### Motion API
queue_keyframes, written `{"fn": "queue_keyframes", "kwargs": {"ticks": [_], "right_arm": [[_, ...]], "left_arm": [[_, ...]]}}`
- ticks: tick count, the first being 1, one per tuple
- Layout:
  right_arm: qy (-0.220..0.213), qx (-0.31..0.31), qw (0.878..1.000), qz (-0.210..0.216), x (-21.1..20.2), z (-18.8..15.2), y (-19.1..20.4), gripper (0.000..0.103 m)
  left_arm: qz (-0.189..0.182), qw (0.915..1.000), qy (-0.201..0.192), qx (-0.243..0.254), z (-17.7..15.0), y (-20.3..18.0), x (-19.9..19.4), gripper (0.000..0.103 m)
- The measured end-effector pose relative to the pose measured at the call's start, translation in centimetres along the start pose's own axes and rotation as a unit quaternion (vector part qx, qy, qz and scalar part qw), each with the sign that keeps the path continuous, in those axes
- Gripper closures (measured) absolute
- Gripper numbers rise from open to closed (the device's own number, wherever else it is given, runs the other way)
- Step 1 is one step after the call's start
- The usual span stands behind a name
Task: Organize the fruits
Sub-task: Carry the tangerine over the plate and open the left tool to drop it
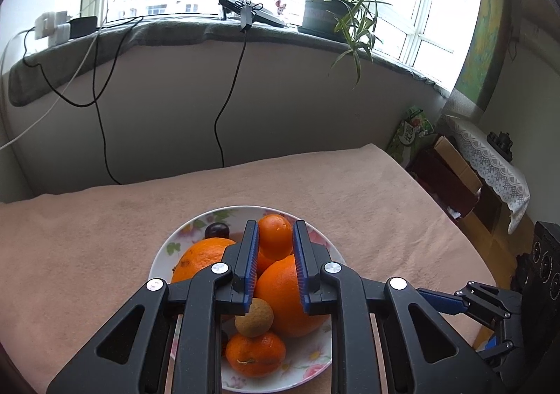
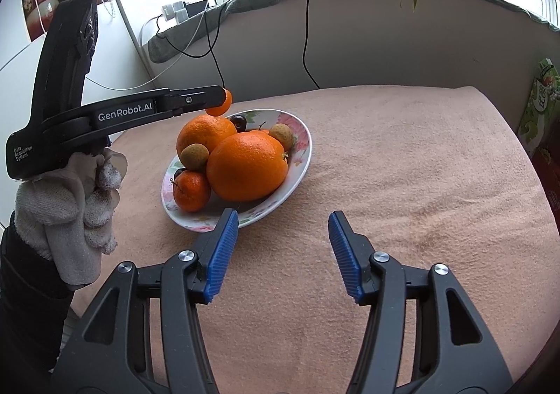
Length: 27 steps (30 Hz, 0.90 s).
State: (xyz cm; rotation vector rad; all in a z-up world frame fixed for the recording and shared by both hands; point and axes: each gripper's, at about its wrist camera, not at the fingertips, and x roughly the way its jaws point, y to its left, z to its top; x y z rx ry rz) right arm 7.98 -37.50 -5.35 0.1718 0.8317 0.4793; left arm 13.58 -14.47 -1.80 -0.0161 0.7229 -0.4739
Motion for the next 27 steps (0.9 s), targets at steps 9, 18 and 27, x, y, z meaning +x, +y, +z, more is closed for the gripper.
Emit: {"fn": "queue_keyframes", "kwargs": {"ticks": [9, 18, 27], "right_arm": [[0.003, -0.005, 1.0, -0.001, 0.3, 0.0, 0.4, 0.046], [0.005, -0.008, 1.0, -0.002, 0.3, -0.1, 0.8, 0.046], [0.002, -0.009, 1.0, -0.005, 0.1, 0.0, 0.9, 0.046]], "left_arm": [[0.001, 1.0, -0.003, -0.004, -0.2, 0.4, -0.3, 0.084], [0.004, 0.9999, -0.009, -0.006, -0.3, 0.6, -0.8, 0.072], [0.004, 0.9999, -0.014, -0.006, -0.4, 0.3, -1.4, 0.054]]}}
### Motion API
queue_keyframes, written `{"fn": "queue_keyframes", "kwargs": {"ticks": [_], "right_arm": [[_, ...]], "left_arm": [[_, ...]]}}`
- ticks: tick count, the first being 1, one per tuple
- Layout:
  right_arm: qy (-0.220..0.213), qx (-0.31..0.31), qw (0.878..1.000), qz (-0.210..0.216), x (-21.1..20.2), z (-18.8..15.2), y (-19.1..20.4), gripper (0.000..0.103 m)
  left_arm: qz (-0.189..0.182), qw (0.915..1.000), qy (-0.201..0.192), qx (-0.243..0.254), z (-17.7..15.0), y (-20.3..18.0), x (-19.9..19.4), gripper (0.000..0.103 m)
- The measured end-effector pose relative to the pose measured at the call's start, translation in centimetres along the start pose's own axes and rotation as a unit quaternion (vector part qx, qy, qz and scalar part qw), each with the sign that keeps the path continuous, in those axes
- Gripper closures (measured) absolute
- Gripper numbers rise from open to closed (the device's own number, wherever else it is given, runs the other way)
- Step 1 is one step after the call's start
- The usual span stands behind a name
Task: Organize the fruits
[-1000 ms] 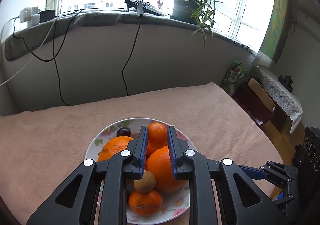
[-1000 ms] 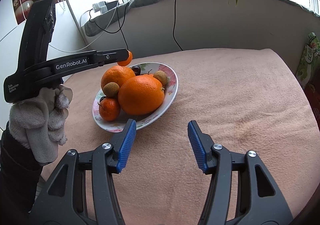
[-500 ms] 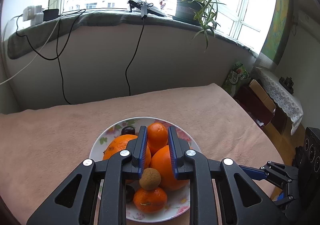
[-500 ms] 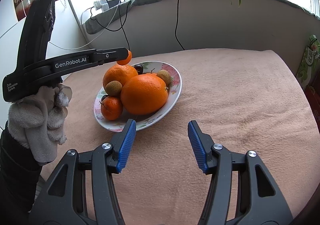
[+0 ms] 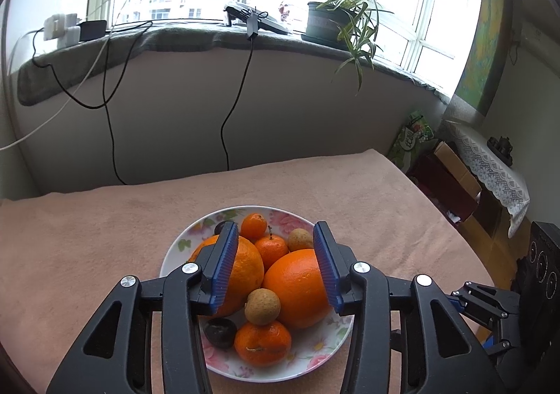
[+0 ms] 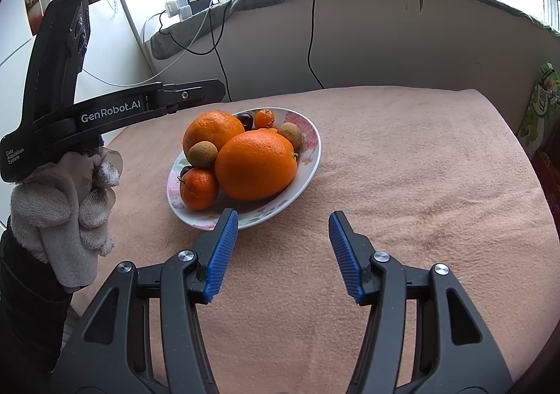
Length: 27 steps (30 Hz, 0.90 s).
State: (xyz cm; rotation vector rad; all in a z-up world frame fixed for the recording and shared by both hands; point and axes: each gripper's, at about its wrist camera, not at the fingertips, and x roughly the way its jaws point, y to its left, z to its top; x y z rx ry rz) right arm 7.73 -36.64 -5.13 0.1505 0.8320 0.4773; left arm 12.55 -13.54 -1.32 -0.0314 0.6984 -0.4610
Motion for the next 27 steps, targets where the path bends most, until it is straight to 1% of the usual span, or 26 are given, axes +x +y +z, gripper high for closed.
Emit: {"fn": "queue_keyframes", "kwargs": {"ticks": [1, 2, 4, 7, 8, 10, 11, 13, 19, 22, 27], "right_arm": [[-0.001, 0.0, 1.0, -0.001, 0.0, 0.0, 0.0, 0.046], [-0.002, 0.0, 1.0, -0.002, -0.1, 0.0, 0.0, 0.044], [-0.006, 0.0, 1.0, -0.004, -0.2, 0.1, 0.0, 0.034], [-0.009, 0.001, 1.0, -0.005, -0.3, 0.3, 0.1, 0.033], [-0.009, 0.001, 1.0, -0.007, -0.3, 0.3, 0.1, 0.033], [-0.011, 0.0, 1.0, -0.008, -0.5, 0.4, 0.2, 0.03], [-0.012, 0.0, 1.0, -0.01, -0.5, 0.4, 0.2, 0.029], [-0.015, 0.0, 1.0, -0.012, -0.6, 0.5, 0.3, 0.025], [-0.02, -0.001, 1.0, -0.017, -0.9, 0.9, 0.5, 0.02], [-0.024, -0.001, 0.999, -0.021, -1.0, 1.0, 0.5, 0.017], [-0.03, -0.002, 0.999, -0.028, -1.3, 1.2, 0.7, 0.016]], "left_arm": [[0.001, 1.0, -0.001, -0.002, 0.0, 0.0, -0.1, 0.049], [0.0, 1.0, -0.002, -0.003, 0.0, 0.0, -0.2, 0.048], [0.003, 1.0, -0.004, -0.002, -0.1, 0.0, -0.5, 0.048], [0.008, 0.9999, -0.007, -0.002, -0.2, -0.1, -0.9, 0.04], [0.01, 0.9999, -0.008, -0.002, -0.2, -0.1, -1.1, 0.039], [0.014, 0.9999, -0.009, -0.005, -0.3, 0.0, -1.4, 0.033], [0.016, 0.9998, -0.01, -0.006, -0.3, 0.0, -1.6, 0.032], [0.021, 0.9997, -0.011, -0.01, -0.5, 0.0, -1.9, 0.031], [0.034, 0.9992, -0.015, -0.017, -1.0, 0.1, -3.2, 0.031], [0.039, 0.9989, -0.02, -0.019, -1.3, 0.1, -3.9, 0.031], [0.052, 0.998, -0.026, -0.026, -2.1, 0.1, -5.6, 0.03]]}}
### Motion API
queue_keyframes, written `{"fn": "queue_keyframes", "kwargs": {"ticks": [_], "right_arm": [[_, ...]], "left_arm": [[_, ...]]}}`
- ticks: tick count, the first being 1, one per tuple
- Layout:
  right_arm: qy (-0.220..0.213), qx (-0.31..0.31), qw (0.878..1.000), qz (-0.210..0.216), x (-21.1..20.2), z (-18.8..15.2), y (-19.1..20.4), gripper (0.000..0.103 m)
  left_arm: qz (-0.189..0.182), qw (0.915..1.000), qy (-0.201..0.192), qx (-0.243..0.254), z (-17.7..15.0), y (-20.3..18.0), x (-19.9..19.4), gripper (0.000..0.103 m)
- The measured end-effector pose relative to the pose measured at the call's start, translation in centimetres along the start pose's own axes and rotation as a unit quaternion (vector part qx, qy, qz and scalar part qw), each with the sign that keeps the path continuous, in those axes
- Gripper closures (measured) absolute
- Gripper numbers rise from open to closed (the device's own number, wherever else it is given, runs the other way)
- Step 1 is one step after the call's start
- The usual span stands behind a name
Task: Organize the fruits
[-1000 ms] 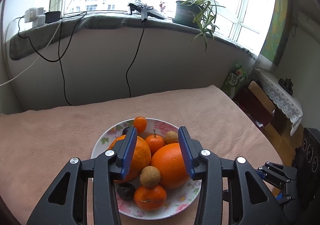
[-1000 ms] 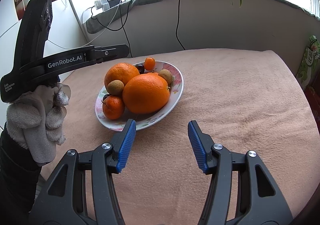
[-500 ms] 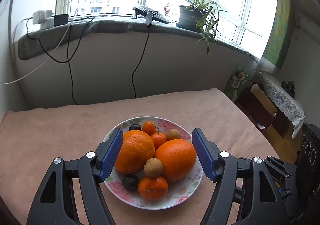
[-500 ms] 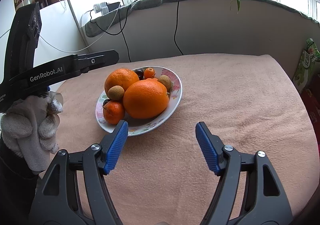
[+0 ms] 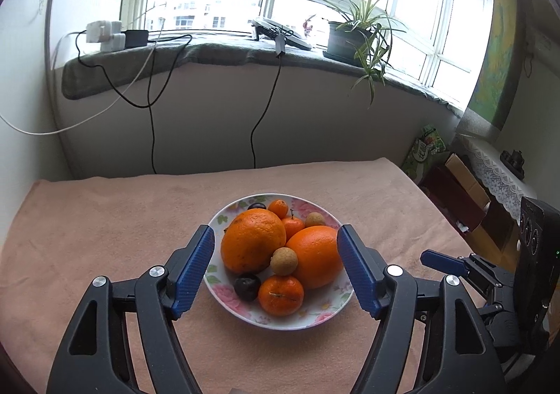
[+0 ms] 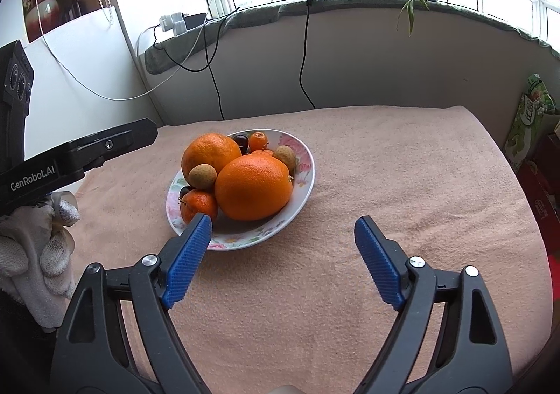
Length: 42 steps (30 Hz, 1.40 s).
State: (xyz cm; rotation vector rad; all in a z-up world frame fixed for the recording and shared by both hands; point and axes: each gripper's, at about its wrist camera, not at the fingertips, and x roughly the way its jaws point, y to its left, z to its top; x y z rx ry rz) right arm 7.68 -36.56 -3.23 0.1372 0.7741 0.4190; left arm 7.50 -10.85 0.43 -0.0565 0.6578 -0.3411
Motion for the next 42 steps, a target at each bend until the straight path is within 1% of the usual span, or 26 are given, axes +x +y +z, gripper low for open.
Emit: {"fn": "queue_keyframes", "kwargs": {"ticks": [3, 7, 11, 13, 18, 23, 42], "right_arm": [[-0.003, 0.001, 1.0, -0.007, 0.0, 0.1, 0.0, 0.016], [-0.011, 0.005, 1.0, -0.016, -0.2, 0.3, -0.1, 0.011], [-0.018, 0.001, 0.999, -0.027, -0.2, 0.5, -0.1, 0.009], [-0.021, -0.003, 0.999, -0.033, -0.2, 0.6, -0.1, 0.006], [-0.028, -0.008, 0.999, -0.044, -0.3, 0.9, 0.1, 0.002], [-0.03, -0.012, 0.998, -0.045, -0.2, 0.9, 0.4, 0.002], [-0.024, -0.01, 0.999, -0.044, 0.2, 0.6, 0.4, 0.002]], "left_arm": [[0.01, 0.9999, -0.003, -0.003, -0.5, 0.0, -0.9, 0.023], [0.023, 0.9997, -0.006, -0.001, -1.4, -0.1, -1.9, 0.023], [0.036, 0.9993, -0.005, -0.007, -2.1, 0.2, -2.5, 0.023], [0.045, 0.9989, -0.004, -0.011, -2.4, 0.4, -2.7, 0.023], [0.057, 0.9982, 0.002, -0.017, -3.2, 1.0, -2.9, 0.023], [0.063, 0.9978, 0.003, -0.022, -3.4, 1.3, -3.1, 0.023], [0.065, 0.9977, -0.003, -0.017, -3.4, 1.2, -3.6, 0.023]]}}
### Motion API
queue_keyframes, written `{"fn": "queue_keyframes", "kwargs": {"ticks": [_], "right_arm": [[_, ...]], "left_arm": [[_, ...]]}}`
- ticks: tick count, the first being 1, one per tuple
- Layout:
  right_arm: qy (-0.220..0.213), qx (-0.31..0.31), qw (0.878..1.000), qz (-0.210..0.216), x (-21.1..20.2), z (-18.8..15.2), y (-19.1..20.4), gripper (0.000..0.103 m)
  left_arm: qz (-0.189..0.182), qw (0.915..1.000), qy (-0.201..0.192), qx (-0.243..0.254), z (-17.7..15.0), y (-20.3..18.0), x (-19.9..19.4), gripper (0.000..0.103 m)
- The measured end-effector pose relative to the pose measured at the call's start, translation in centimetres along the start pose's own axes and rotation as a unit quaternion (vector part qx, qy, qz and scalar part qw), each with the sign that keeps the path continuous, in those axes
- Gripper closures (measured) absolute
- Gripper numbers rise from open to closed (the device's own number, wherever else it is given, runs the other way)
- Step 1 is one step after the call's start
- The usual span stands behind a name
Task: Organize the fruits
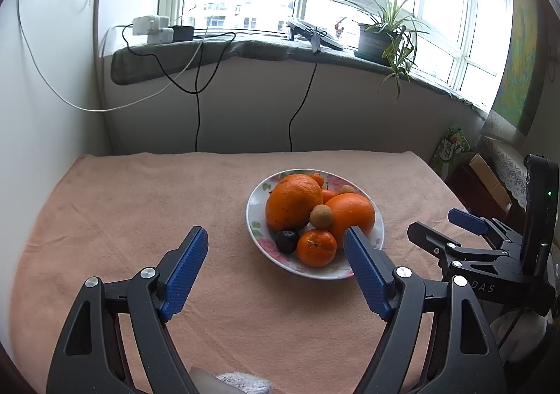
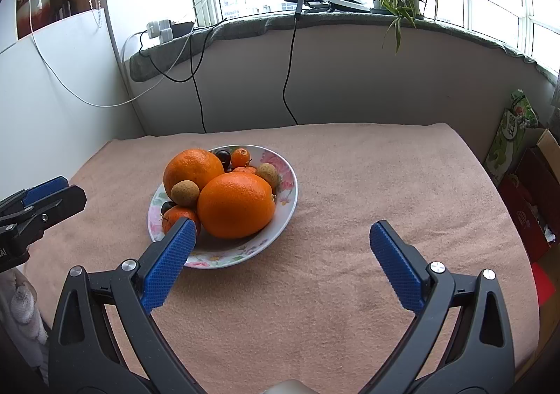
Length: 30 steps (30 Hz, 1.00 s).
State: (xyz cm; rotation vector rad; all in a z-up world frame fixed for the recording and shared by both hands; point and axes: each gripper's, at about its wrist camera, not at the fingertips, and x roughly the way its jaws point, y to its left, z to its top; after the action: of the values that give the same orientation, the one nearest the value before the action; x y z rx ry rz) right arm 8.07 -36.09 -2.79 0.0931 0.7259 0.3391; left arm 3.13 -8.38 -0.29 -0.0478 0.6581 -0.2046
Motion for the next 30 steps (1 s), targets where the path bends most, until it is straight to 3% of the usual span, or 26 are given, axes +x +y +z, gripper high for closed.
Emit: {"fn": "queue_keyframes", "kwargs": {"ticks": [30], "right_arm": [[0.004, 0.002, 1.0, 0.0, 0.14, -0.29, 0.49, 0.002]], "left_arm": [[0.004, 1.0, -0.006, -0.005, 0.08, 0.23, -0.26, 0.023]]}}
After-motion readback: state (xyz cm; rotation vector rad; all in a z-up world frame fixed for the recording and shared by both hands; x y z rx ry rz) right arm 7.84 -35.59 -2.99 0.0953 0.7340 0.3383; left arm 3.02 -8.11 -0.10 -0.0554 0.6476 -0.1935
